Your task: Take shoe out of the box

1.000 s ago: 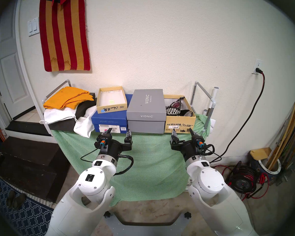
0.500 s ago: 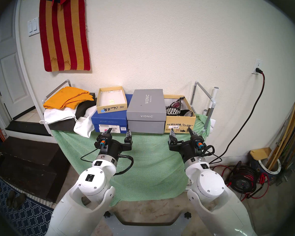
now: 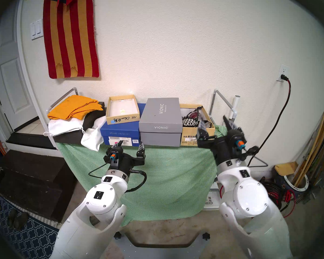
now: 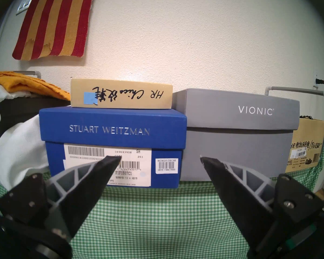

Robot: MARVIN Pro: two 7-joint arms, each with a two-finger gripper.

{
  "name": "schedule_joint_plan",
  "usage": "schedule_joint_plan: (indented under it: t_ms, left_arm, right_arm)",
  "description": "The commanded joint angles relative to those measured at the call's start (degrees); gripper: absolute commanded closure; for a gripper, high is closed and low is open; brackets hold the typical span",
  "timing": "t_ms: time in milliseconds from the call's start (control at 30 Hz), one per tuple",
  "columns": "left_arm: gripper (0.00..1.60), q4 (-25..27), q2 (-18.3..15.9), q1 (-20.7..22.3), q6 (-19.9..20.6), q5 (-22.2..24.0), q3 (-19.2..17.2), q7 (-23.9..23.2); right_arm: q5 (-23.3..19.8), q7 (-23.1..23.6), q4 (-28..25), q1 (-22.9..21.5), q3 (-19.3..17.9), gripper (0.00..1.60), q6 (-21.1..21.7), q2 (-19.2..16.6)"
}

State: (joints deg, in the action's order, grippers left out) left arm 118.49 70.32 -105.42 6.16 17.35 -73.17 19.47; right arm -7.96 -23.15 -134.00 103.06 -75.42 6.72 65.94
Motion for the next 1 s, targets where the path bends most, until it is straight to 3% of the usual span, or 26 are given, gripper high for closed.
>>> schedule_joint_plan:
  t_ms: [0,433,967]
  left_arm:
    - [0.0,0.0,0.0,0.0,0.0,0.0,0.0,0.0]
    - [0.0,0.0,0.0,0.0,0.0,0.0,0.0,0.0]
    - [0.0,0.0,0.0,0.0,0.0,0.0,0.0,0.0]
  right_arm:
    - [0.8,3.6,-5.3,-6.4,-6.7,0.0,4.4,-3.2]
    - [-0.1,13.1,-4.1,-16.0,-11.8,0.0,13.6,-8.1]
    - [-4.3,21.9,-0.9,-26.7,-13.7,0.0,18.9,-11.0]
